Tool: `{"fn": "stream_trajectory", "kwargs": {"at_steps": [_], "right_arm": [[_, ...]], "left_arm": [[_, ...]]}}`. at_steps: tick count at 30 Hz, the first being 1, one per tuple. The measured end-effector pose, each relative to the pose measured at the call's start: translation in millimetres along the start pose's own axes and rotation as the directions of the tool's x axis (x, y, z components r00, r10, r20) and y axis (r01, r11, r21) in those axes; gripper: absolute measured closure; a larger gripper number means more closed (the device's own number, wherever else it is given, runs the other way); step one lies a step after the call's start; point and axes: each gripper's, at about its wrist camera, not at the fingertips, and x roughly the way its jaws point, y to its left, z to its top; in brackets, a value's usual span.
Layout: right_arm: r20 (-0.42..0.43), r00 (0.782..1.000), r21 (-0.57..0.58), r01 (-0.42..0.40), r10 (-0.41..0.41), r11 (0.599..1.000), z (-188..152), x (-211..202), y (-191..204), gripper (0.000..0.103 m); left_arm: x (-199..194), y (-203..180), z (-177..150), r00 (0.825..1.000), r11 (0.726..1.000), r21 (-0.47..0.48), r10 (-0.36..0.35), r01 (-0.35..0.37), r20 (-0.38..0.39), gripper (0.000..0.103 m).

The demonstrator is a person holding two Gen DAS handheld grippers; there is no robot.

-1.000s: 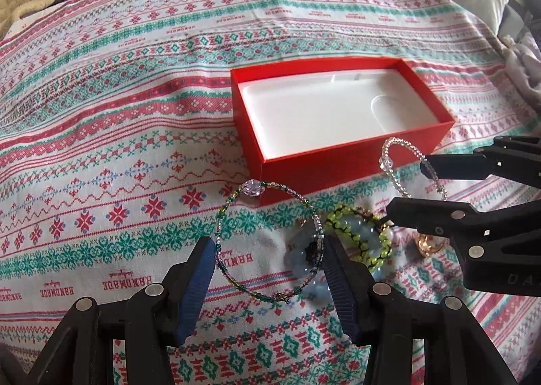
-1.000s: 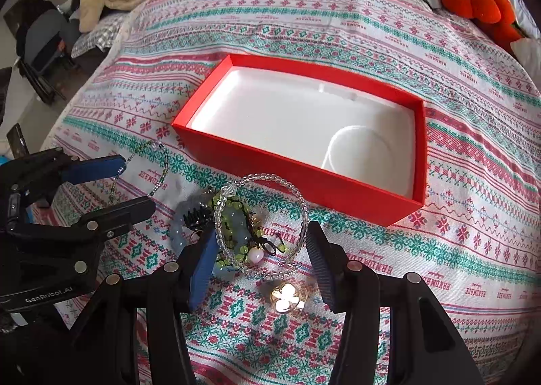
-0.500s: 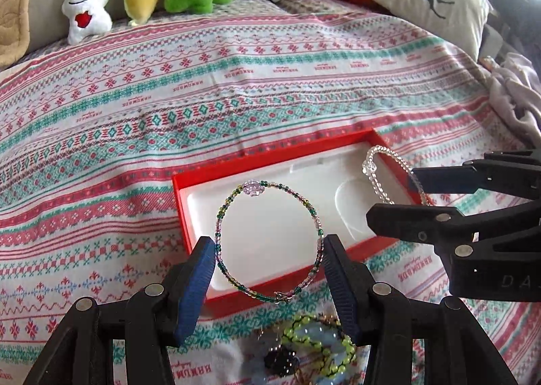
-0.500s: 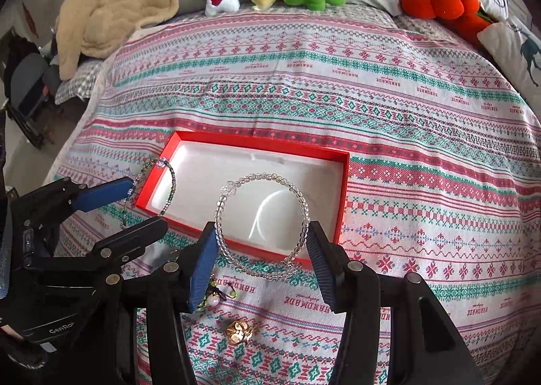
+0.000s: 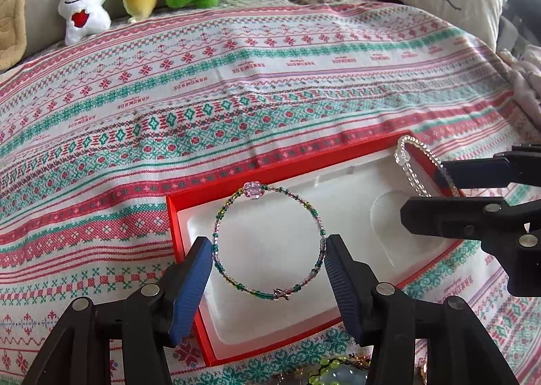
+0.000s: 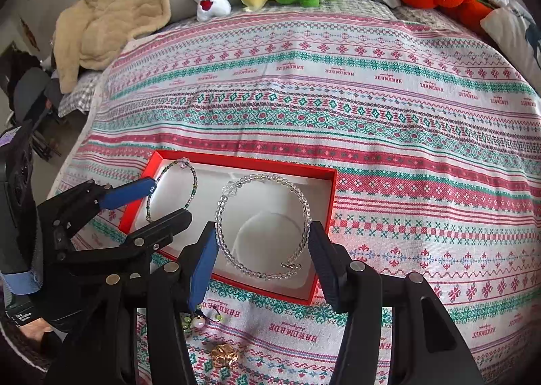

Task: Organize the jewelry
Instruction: 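Carry both bracelets into the red box and open both tools, then withdraw both tools from the box toward the remaining jewelry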

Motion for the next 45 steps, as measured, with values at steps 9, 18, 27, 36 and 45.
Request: {"fn": "stream_trajectory", "kwargs": {"at_steps": [9,18,27,36,45], "right_arm": [[-0.003,1.000,0.011,-0.021,0.021,1.000,0,-2,0,0.039],[0.020,1.000,0.018,-0.004,0.004,1.000,-5,-22,0,0.037],[0.014,0.999,0.043,0.028,-0.029,0.999,-19,-41,1,0.037],[-0.040,0.998,0.070,0.048,-0.046,0.996,-48,-48,10,0.037],[-0.072,0.995,0.037,0.075,-0.073,0.996,-79,-49,21,0.037]], "left_arm": [[-4,-13,-2,0.999,0.996,0.080,0.036,-0.036,0.005,0.025],[-23,-15,-7,0.998,0.994,0.088,0.058,-0.058,0.007,0.013],[-41,-16,-29,0.993,0.993,0.067,0.106,-0.102,-0.056,0.012],[-49,-5,-56,0.981,0.994,-0.018,0.101,-0.105,-0.166,0.012],[-58,7,-83,0.977,0.993,-0.074,0.074,-0.090,-0.200,0.012]]}}
